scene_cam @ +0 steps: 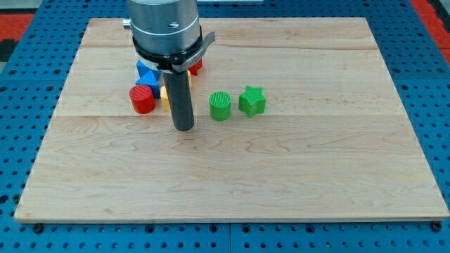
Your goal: Push the yellow heart towards top left
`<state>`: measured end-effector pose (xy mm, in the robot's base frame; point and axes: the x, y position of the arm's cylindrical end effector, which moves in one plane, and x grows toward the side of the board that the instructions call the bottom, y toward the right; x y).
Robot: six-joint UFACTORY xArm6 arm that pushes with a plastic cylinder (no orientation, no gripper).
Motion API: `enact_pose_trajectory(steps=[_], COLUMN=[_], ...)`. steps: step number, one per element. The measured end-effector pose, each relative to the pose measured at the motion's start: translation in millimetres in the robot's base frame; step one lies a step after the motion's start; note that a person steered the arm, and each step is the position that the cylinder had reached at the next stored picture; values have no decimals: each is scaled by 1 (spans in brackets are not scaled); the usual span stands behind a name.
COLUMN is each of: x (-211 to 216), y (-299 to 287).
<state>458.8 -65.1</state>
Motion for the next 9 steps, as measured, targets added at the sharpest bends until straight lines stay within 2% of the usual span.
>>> enact_pose_trajectory(steps=[1,3,5,6,9], x=[-24,-29,-51,-102,-184], y=[9,132,-14,-15,-17])
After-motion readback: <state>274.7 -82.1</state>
